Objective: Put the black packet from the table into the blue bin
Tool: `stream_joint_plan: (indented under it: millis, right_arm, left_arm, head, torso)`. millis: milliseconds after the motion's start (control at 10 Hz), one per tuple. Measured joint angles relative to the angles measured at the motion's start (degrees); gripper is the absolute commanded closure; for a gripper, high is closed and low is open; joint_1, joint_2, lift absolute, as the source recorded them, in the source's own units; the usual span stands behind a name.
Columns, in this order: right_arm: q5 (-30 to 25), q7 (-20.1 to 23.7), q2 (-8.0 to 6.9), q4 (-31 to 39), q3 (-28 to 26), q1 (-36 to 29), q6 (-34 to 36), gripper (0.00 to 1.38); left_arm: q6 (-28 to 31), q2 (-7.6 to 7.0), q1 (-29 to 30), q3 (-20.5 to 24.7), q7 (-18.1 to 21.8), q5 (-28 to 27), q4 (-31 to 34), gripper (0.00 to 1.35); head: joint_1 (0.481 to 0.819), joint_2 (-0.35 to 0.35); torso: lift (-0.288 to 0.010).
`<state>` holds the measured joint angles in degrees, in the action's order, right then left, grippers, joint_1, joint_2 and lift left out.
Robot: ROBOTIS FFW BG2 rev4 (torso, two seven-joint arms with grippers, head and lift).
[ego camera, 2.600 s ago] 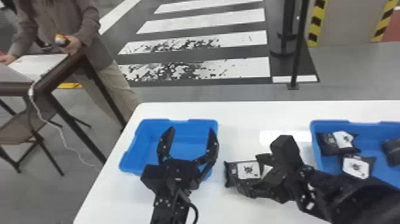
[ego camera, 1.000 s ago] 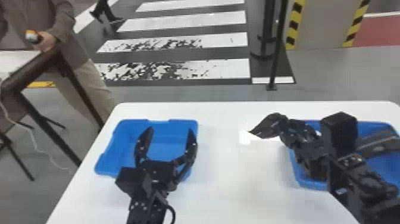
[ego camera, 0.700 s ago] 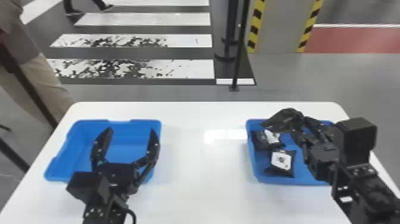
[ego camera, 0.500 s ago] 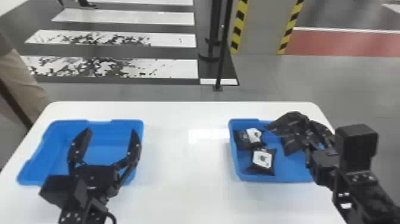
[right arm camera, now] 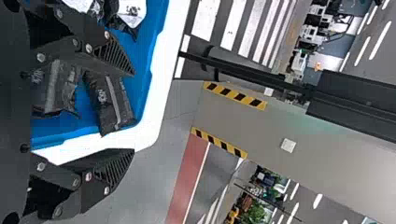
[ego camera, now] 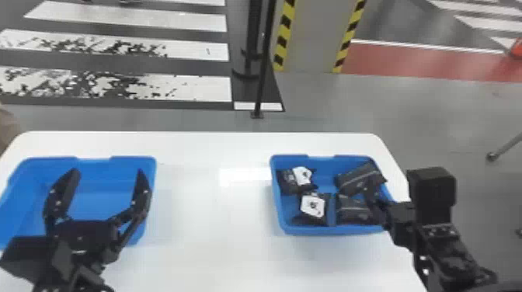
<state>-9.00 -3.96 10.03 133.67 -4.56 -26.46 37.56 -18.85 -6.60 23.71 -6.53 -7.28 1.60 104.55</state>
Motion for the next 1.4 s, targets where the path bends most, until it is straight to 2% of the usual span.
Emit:
stream_joint_plan:
  millis: [200,500,700,800,1100,1400]
  right_arm:
    - [1.8,1.3,-0.01,0.0,0.1,-0.4,-5.4,0.3]
    - [9.0,5.1,0.06,-0.3,1.3,-2.1,-18.3,0.3]
    - [16.4,9.2,0.4,-5.9,3.3,-2.8,-29.3,0.3]
    - [19.4,10.2,0.41,-8.8,3.6,-3.0,-32.5,0.3]
    - [23.5,12.1,0.17,-14.3,3.6,-3.4,-36.2,0.3]
    - [23.2,12.2,0.0,-14.7,3.6,-3.5,-36.9,0.3]
  left_arm:
    - [-0.1,0.01,-0.1,-0.1,0.0,0.0,0.0,0.09]
    - [-0.4,0.03,-0.1,0.0,0.0,-0.1,0.0,0.09]
    - [-0.8,0.09,-0.1,0.1,0.0,-0.2,0.0,0.09]
    - [-0.8,0.12,-0.1,0.1,0.0,-0.2,0.0,0.09]
    - [-0.7,0.18,-0.1,0.3,0.0,-0.2,0.0,0.09]
    - [-0.7,0.2,0.0,0.3,0.0,-0.2,0.0,0.09]
  head:
    - [0.695,-0.135]
    - [0.695,-0.067]
    - [0.695,-0.023]
    - [0.695,-0.009]
    - [0.695,-0.009]
    - [0.695,-0.008]
  torso:
    - [-0.11]
    - [-0.11]
    - [-0.11]
    - [-0.11]
    - [-0.11]
    - [-0.11]
